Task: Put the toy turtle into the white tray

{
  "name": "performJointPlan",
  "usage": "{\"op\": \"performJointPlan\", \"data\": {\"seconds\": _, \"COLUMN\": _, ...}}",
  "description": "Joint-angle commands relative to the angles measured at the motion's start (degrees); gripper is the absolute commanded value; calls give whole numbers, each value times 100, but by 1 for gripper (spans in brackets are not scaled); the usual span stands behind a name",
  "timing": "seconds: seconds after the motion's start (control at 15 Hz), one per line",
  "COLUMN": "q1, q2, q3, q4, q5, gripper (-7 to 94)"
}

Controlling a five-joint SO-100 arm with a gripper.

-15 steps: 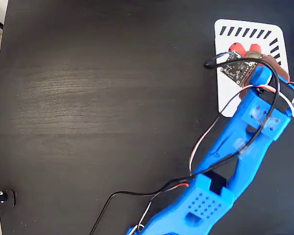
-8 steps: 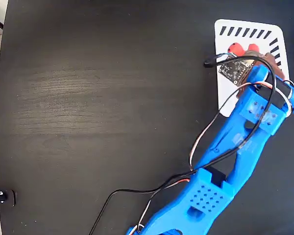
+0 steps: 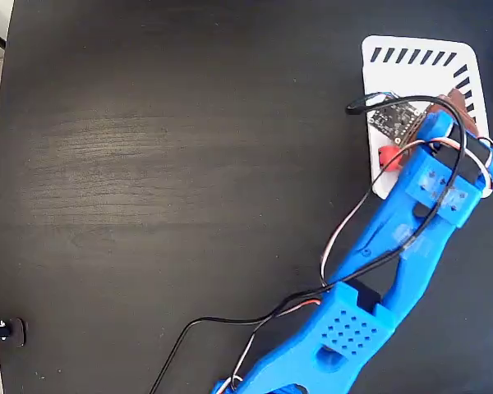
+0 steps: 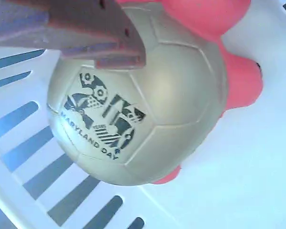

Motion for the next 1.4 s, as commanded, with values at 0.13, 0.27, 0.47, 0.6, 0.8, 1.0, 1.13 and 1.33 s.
{"op": "performJointPlan", "data": {"seconds": 0.13, "q1": -26, "q2": 1301, "q3": 18, "q4": 105, "q5": 123, "gripper": 26}}
{"op": "performJointPlan", "data": {"seconds": 0.27, "q1": -290, "q2": 1995, "q3": 545, "q4": 105, "q5": 229, "gripper": -2}}
{"op": "performJointPlan", "data": {"seconds": 0.47, "q1": -1116, "q2": 3296, "q3": 2355, "q4": -132, "q5": 712, "gripper": -2}}
{"op": "performJointPlan", "data": {"seconds": 0.6, "q1": -1898, "q2": 4061, "q3": 3551, "q4": -475, "q5": 1037, "gripper": -2}}
{"op": "performJointPlan", "data": {"seconds": 0.8, "q1": -2918, "q2": 5484, "q3": 5643, "q4": -1468, "q5": 1371, "gripper": -2}}
{"op": "performJointPlan", "data": {"seconds": 1.0, "q1": -3779, "q2": 7084, "q3": 7664, "q4": -2004, "q5": 1573, "gripper": -2}}
{"op": "performJointPlan", "data": {"seconds": 1.13, "q1": -4377, "q2": 8121, "q3": 8895, "q4": -2171, "q5": 1793, "gripper": -2}}
{"op": "performJointPlan", "data": {"seconds": 1.33, "q1": -4685, "q2": 9826, "q3": 10986, "q4": -3155, "q5": 1679, "gripper": -2}}
